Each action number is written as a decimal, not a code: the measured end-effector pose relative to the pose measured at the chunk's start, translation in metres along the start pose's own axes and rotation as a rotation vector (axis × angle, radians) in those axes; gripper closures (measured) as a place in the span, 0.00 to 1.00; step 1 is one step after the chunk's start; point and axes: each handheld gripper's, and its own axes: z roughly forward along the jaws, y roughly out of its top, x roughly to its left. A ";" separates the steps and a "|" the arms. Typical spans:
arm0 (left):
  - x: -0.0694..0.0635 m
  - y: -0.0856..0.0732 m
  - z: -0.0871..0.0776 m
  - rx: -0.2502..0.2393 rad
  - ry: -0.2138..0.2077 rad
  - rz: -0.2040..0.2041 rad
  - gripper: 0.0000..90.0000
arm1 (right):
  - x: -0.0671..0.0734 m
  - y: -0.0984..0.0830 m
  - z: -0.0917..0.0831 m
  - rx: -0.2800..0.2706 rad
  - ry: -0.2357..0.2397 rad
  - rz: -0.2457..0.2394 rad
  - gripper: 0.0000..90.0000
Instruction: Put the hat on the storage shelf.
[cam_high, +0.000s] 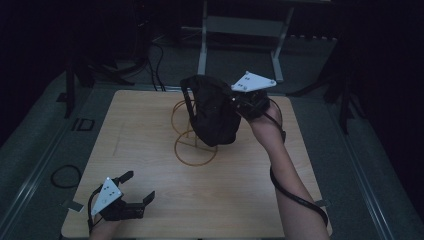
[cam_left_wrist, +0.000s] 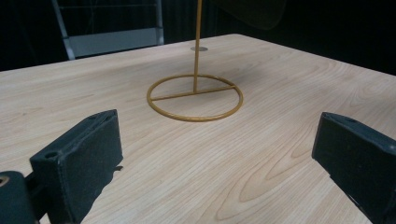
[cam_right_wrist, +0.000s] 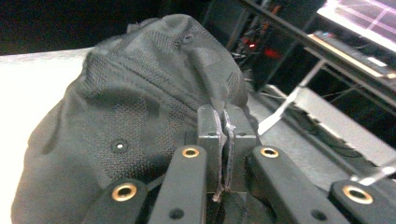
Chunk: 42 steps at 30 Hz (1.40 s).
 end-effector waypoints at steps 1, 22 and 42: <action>0.000 0.000 0.000 -0.002 0.001 -0.002 0.02 | 0.002 0.001 0.003 0.001 0.003 -0.002 0.97; 0.001 -0.007 0.002 0.022 0.001 0.008 0.02 | 0.032 0.008 0.052 0.050 0.146 -0.001 0.95; -0.003 -0.009 0.005 0.030 -0.019 0.016 0.02 | 0.033 0.002 0.056 -0.009 0.319 0.100 0.66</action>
